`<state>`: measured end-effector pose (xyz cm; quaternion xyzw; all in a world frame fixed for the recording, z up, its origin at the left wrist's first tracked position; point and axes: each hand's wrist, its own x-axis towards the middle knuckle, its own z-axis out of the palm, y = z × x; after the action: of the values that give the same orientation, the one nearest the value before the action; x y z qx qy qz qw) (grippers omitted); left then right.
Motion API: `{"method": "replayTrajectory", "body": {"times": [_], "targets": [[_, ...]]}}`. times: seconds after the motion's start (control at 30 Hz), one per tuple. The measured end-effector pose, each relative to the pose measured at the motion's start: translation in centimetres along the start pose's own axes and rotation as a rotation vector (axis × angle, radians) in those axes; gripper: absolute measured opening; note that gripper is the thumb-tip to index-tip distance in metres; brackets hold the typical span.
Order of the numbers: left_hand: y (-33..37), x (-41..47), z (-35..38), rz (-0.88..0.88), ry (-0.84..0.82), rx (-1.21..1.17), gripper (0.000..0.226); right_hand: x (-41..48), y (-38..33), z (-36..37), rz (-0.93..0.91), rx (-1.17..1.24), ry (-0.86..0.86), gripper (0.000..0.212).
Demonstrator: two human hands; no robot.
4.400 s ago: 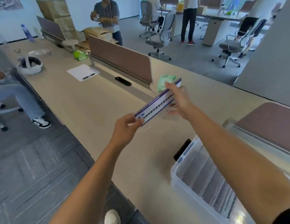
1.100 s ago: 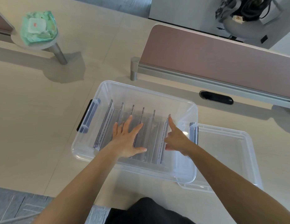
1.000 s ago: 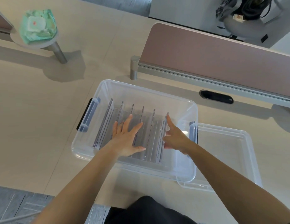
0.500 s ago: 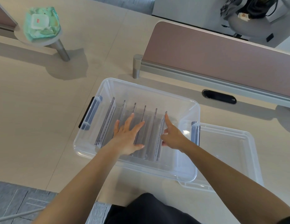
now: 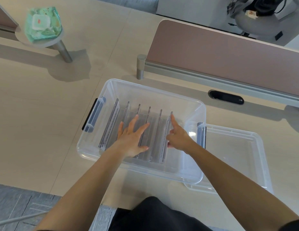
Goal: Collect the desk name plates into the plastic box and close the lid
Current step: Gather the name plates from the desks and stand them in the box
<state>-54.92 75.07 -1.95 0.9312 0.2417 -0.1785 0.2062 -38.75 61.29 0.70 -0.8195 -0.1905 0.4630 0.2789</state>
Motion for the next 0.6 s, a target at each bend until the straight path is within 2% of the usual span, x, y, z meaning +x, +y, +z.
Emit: {"method": "replayTrajectory", "body": {"times": [0.6], "targets": [[0.37, -0.29, -0.50, -0.005, 0.002, -0.014, 0.094, -0.69, -0.45, -0.15, 0.033, -0.017, -0.044, 0.104]]}}
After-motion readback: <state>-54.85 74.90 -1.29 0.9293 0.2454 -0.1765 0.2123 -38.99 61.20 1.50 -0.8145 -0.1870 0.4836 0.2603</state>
